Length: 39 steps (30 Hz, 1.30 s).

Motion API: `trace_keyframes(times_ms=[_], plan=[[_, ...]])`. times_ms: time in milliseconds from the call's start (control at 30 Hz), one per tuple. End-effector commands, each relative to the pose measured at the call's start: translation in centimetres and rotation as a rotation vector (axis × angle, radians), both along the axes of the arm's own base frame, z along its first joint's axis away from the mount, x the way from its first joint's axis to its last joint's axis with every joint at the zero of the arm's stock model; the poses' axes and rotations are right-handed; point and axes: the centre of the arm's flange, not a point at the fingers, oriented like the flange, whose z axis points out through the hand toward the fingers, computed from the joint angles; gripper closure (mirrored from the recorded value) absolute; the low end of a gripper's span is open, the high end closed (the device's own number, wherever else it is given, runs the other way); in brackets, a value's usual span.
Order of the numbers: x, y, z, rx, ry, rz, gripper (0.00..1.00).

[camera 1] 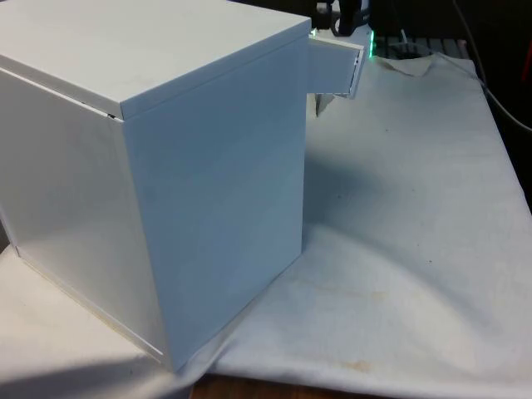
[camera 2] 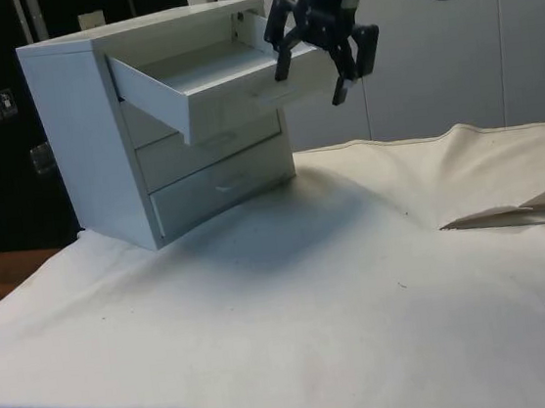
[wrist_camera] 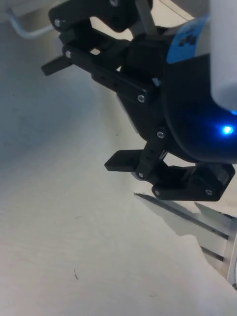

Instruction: Open the drawer, then close it.

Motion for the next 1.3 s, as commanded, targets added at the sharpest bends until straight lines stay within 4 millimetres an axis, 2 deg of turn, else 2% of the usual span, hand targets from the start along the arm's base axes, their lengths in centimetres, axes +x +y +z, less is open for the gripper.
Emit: trace_keyframes(times_ms=[0,800,1267], plan=[[0.2,-0.1,0.1,-0.022,-0.008,0.001,0.00],[0.1,0.0,-1.4,-0.121,0.051,0.065,0.00],[0.2,0.2,-1.3,-0.168,0.058,0.073,0.00]])
